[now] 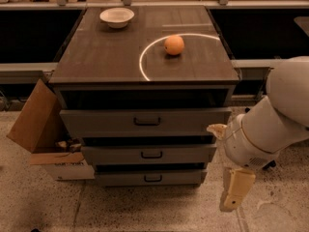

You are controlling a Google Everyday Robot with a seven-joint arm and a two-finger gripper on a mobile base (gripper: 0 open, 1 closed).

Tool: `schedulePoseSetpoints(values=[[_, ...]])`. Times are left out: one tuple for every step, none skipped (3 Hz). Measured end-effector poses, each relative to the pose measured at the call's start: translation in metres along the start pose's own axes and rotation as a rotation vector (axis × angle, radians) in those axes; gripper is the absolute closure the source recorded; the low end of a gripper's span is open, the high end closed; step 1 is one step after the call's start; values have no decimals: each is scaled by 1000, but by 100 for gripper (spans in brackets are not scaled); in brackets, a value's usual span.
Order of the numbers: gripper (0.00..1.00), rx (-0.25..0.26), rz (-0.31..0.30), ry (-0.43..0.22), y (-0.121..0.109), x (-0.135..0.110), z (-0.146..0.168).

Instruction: Open bottom drawer

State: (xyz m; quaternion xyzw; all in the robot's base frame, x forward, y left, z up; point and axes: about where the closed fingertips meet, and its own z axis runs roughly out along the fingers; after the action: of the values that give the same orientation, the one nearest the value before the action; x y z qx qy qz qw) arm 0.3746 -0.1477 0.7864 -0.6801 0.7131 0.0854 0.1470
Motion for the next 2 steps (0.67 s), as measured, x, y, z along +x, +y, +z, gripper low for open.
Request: schedulePoseSetpoints(values=[[0,-21,9,-5,0,8,17],[0,-65,7,-1,6,44,82]])
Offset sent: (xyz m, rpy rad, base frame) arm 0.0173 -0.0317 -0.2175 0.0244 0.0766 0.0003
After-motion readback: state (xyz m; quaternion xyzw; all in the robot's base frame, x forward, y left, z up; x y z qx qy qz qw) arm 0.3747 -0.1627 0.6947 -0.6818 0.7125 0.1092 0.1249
